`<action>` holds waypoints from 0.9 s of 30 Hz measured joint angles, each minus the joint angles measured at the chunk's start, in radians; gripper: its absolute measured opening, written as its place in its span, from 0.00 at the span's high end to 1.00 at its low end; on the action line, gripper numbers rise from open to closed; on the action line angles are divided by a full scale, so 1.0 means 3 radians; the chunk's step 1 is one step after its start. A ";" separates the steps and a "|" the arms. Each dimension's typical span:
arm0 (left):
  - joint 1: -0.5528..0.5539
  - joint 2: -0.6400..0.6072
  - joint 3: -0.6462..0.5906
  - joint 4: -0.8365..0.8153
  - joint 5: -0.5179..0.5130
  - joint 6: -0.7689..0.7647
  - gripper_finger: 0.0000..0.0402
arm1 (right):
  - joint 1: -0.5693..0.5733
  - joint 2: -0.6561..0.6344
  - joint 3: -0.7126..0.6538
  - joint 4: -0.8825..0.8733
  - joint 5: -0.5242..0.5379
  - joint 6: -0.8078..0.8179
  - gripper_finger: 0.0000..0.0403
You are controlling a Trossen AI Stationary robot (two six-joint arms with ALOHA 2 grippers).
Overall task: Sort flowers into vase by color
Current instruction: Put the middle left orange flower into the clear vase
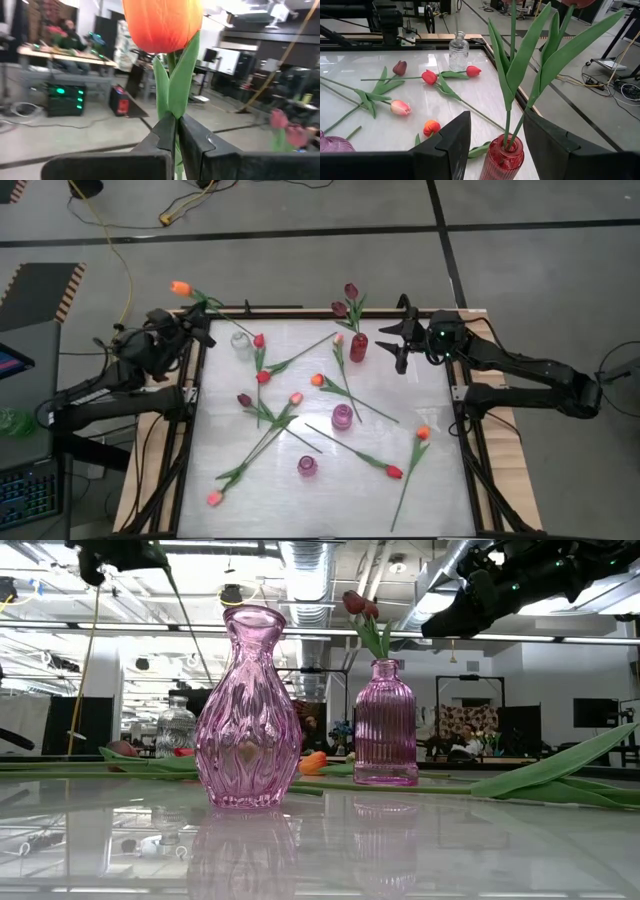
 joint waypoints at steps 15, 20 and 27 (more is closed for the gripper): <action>0.0000 0.0003 0.0466 -0.0722 -0.0353 0.0166 1.00 | 0.0001 0.0000 0.0000 0.0000 0.0000 0.0171 0.49; 0.0000 0.0025 0.0441 -0.0810 -0.0359 0.0134 1.00 | 0.0001 0.0000 0.0000 0.0000 0.0000 0.0172 0.49; 0.0000 0.0144 0.0435 -0.0823 -0.0369 0.0105 1.00 | 0.0000 0.0000 0.0000 0.0000 0.0000 0.0172 0.49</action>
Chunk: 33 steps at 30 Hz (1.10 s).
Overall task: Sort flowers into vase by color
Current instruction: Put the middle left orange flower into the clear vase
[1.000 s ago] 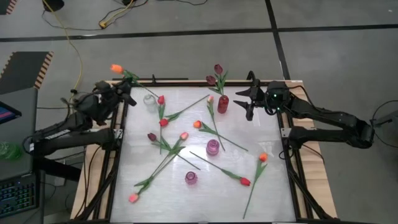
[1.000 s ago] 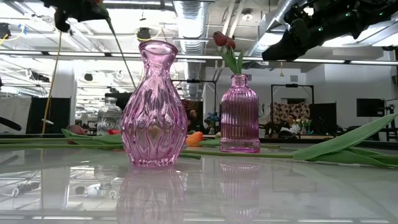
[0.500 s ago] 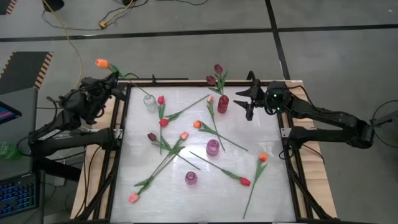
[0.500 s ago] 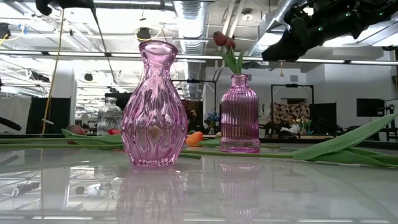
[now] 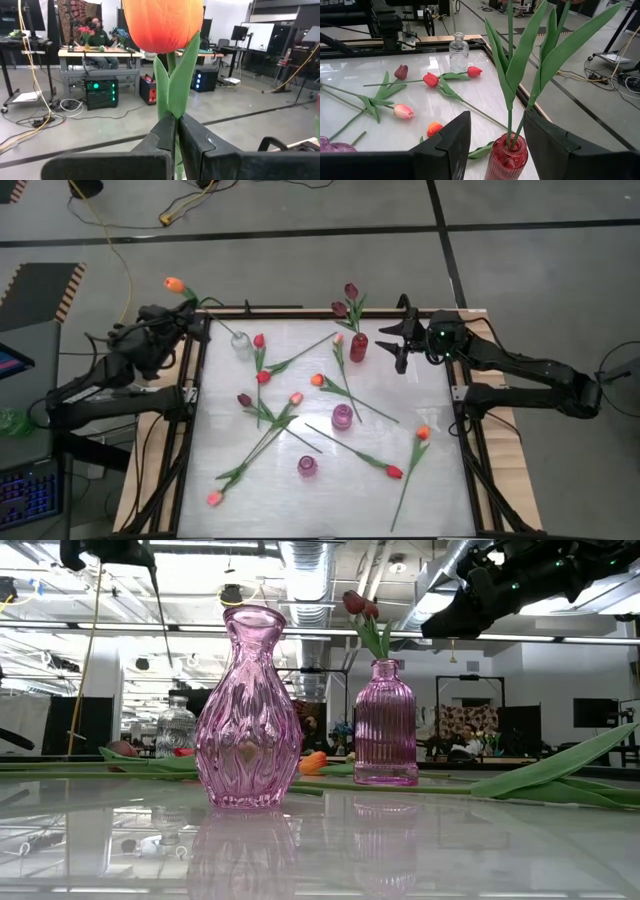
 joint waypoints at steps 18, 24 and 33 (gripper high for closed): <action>0.0000 0.0280 -0.0001 -0.0016 -0.0104 0.0023 1.00 | 0.0000 0.0001 -0.0001 -0.0001 0.0000 0.0002 0.49; -0.0001 0.0370 -0.0002 -0.0214 -0.0069 -0.0002 1.00 | 0.0000 0.0001 -0.0001 -0.0001 0.0000 0.0003 0.49; -0.0001 0.0728 -0.0005 -0.0247 -0.0059 0.0017 1.00 | -0.0001 0.0001 0.0000 -0.0001 0.0000 0.0003 0.49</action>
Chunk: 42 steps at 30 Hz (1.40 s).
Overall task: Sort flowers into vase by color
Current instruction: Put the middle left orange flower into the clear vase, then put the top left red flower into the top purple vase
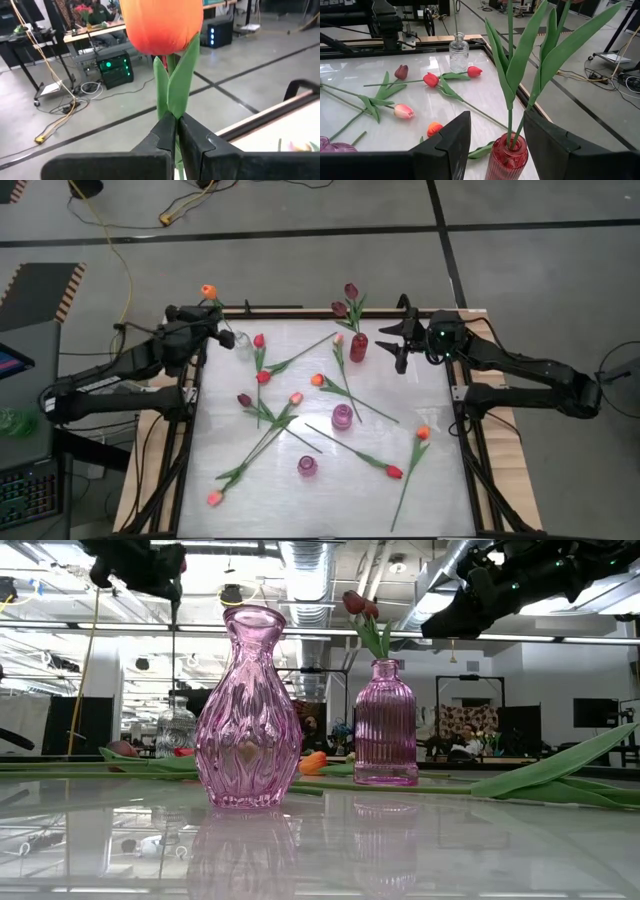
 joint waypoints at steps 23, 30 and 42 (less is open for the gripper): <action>-0.0008 -0.0016 0.0001 -0.0101 0.0012 0.0314 0.63 | 0.0001 0.0000 -0.0001 -0.0001 0.0000 -0.0001 0.49; -0.0019 -0.0103 0.0003 -0.0325 0.0568 -0.0085 0.62 | 0.0000 0.0000 0.0000 -0.0001 0.0000 -0.0001 0.49; -0.0020 0.0424 0.0003 -0.1023 0.1720 -0.1158 0.62 | 0.0000 0.0000 -0.0001 -0.0002 0.0001 -0.0001 0.49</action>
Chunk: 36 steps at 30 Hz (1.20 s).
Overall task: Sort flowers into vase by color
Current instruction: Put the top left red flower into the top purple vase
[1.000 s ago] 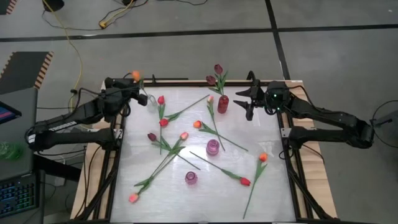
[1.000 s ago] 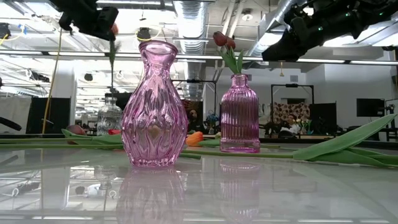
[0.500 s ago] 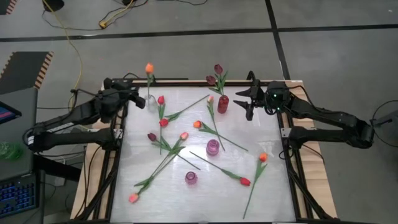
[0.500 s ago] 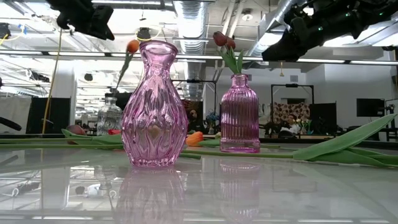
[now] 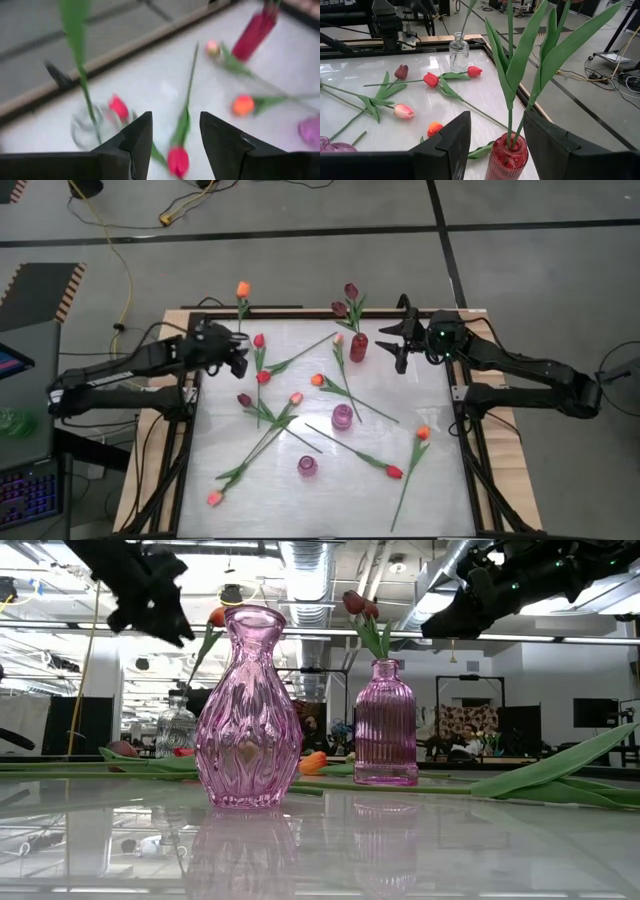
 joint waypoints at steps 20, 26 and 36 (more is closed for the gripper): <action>0.0000 0.1274 0.0000 -0.0132 0.0560 -0.0875 0.62 | 0.0000 0.0000 0.0000 -0.0001 -0.0001 0.0000 0.49; 0.0000 0.1580 0.0000 -0.0099 0.0500 -0.1215 0.62 | 0.0000 0.0000 0.0000 -0.0001 -0.0001 0.0000 0.49; 0.0002 0.2012 0.0000 0.0100 0.0290 -0.1783 0.62 | 0.0000 0.0000 0.0000 -0.0001 -0.0001 0.0000 0.49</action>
